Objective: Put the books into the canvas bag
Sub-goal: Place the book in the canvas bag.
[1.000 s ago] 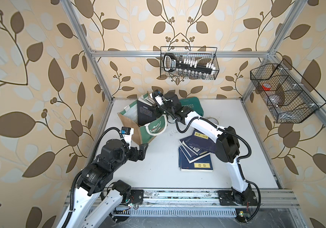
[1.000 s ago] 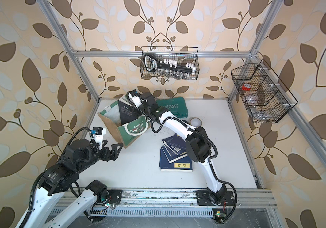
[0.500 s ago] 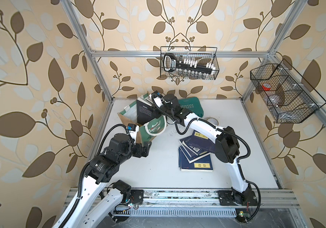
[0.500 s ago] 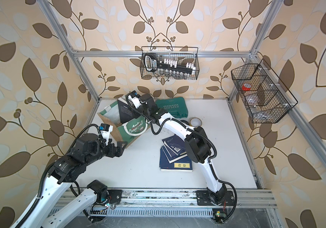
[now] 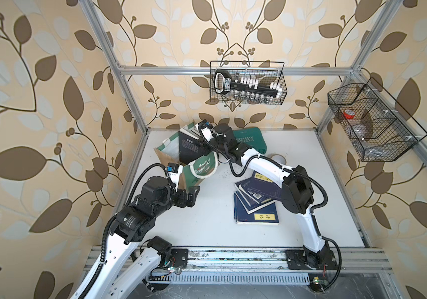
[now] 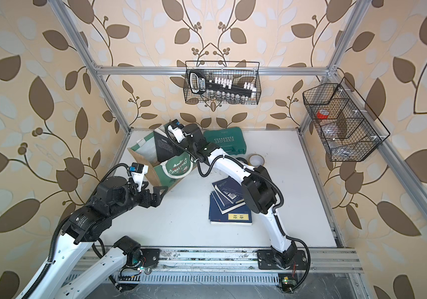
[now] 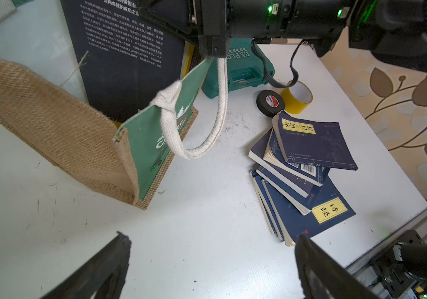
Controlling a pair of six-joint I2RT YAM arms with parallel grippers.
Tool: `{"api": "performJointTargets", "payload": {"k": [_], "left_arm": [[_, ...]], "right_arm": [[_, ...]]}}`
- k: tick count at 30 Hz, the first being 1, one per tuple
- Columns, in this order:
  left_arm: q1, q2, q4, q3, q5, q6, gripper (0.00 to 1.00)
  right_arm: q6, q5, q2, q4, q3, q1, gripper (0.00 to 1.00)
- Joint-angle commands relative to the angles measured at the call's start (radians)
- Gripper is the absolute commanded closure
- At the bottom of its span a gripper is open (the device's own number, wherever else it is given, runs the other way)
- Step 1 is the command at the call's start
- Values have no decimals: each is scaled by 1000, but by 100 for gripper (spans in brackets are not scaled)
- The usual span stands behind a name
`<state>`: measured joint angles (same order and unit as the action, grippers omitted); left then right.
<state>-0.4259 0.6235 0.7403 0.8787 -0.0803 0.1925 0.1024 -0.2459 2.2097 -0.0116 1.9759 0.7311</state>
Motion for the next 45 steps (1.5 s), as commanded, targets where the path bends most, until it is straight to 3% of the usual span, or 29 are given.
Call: {"api": "performJointTargets", "payload": {"k": [1,13,18,21,25,31,35,45], "left_arm": [[-4,-1,-38,-8,-29,-23,1],[-4,-52,-42,-9,-43,-22,1],[-4,-61,-38,-7,-48,-20,1],[-4,-68,-39,-7,-41,-20,1],[-4,-67,-41,-9,-35,-20,1],[-4,-45,-41,-8,-60,-20,1],[-4,-41,-39,-7,-79,-13,1],[-7,4,-47,-3,-119,-1,1]], "right_arm": [[-17,-29,-9,10,12,7,89],[-19,-1,-10,1,14,38,84],[-29,2,3,-27,48,53,68],[-31,3,-3,-31,55,54,50],[-62,7,-38,-34,53,56,36],[-123,62,-144,-87,24,57,19],[-151,154,-279,-121,-88,52,2],[-38,338,-556,-329,-361,-35,2]]}}
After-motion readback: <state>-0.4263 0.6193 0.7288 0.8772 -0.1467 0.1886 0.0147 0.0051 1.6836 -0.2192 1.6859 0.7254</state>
